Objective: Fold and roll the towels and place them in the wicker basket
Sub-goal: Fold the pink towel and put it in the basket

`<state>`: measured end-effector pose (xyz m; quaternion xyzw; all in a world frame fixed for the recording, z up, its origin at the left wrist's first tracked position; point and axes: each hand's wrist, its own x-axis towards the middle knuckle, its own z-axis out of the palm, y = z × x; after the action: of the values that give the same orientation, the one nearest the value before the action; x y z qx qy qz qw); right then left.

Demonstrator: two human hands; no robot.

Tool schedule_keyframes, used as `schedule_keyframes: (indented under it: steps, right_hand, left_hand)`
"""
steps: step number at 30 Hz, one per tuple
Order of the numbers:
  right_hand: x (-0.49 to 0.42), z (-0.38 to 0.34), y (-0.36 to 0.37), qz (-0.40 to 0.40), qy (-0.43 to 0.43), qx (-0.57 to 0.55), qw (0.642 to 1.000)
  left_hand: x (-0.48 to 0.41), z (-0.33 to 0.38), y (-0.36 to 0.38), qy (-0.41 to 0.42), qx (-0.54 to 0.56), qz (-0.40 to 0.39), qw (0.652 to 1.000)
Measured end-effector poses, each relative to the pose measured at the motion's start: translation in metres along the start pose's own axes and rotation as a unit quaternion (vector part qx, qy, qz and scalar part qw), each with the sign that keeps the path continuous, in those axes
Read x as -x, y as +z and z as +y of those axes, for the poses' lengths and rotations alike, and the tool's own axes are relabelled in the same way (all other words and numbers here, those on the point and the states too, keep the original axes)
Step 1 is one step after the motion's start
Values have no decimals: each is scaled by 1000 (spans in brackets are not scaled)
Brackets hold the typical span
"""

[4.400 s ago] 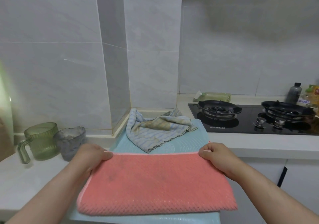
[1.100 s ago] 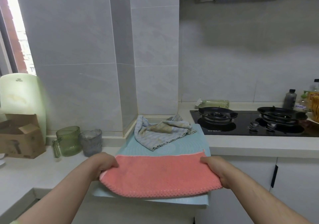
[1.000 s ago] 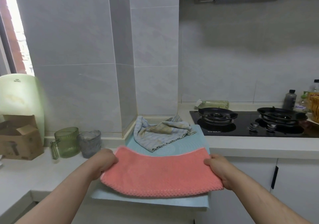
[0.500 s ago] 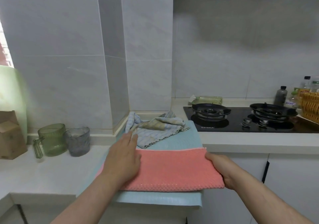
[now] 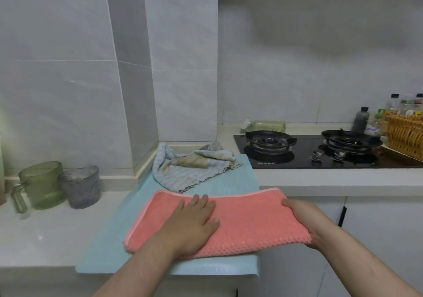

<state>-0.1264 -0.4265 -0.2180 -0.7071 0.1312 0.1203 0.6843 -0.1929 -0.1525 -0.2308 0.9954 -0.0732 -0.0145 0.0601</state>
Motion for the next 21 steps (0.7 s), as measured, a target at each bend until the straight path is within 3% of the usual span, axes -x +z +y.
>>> schedule_keyframes:
  steps: [7, 10, 12, 16, 18, 21]
  right_hand:
    - [8, -11, 3, -16, 16, -54, 998]
    - [21, -34, 9, -40, 1, -77, 996]
    - [32, -55, 15, -68, -20, -82, 994]
    - [55, -91, 47, -118, -64, -68, 989]
    - [63, -103, 74, -124, -99, -45, 986]
    - [72, -111, 119, -133, -132, 2, 982]
  left_hand:
    - [-3, 5, 3, -2, 5, -13, 1000]
    - [4, 2, 1, -9, 147, 49, 988]
    - [11, -3, -4, -36, 344, 131, 929]
    - [22, -23, -19, -93, 632, 213, 739]
    - [28, -35, -27, -122, 728, 227, 635]
    - [38, -53, -34, -148, 783, 223, 561]
